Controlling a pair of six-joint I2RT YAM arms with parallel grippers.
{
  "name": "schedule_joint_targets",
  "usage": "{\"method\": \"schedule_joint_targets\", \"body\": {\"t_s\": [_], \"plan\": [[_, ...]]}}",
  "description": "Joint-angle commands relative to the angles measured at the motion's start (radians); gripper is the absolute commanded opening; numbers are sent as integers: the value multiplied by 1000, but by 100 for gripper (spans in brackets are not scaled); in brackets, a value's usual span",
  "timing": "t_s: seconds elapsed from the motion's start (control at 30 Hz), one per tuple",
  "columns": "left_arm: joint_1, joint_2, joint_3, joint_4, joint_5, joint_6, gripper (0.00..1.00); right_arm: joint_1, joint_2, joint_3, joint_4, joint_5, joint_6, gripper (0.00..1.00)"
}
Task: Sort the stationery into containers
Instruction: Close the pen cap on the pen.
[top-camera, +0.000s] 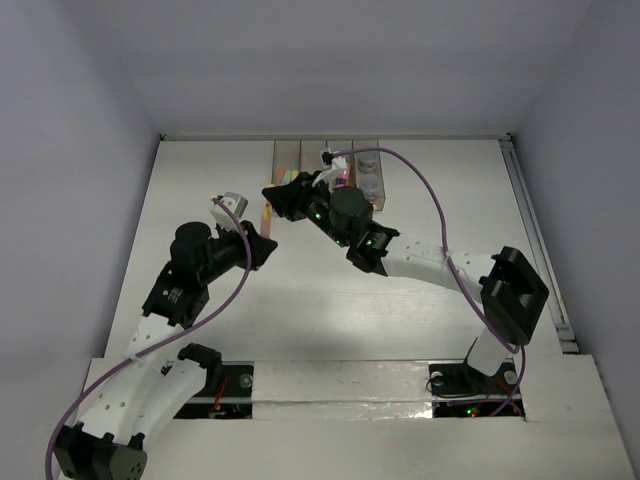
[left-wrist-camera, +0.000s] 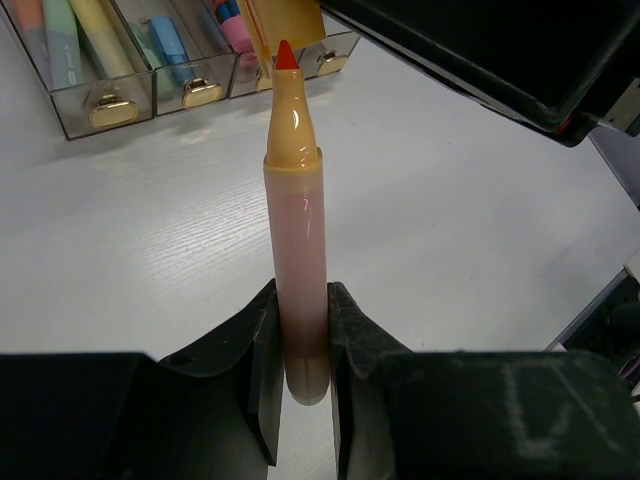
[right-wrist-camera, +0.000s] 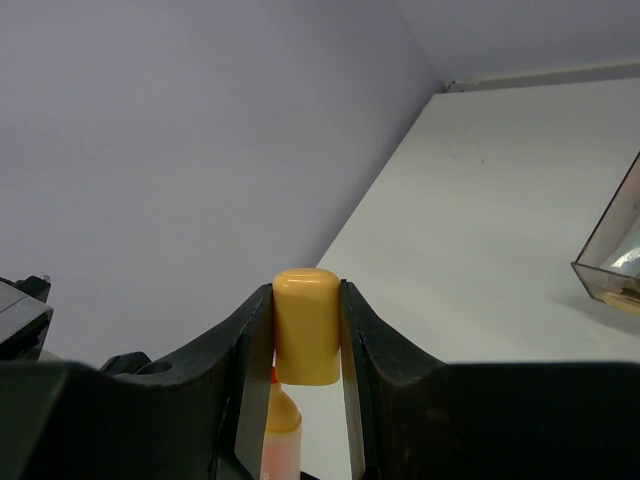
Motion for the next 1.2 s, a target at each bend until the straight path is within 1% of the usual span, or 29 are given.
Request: {"method": "schedule_joint_targets", "body": {"t_s": [0.0, 0.23, 0.73, 1.17], "plan": [[4, 3, 21, 49, 23, 7, 0, 5, -33, 29, 67, 4, -16, 12], [4, 8, 19, 52, 32, 6, 0, 5, -26, 24, 67, 1, -9, 12], [4, 11, 19, 55, 46, 7, 0, 14, 20, 81, 38, -12, -17, 12], [4, -23, 24, 47, -33, 4, 0, 33, -23, 11, 59, -1, -11, 12]]}}
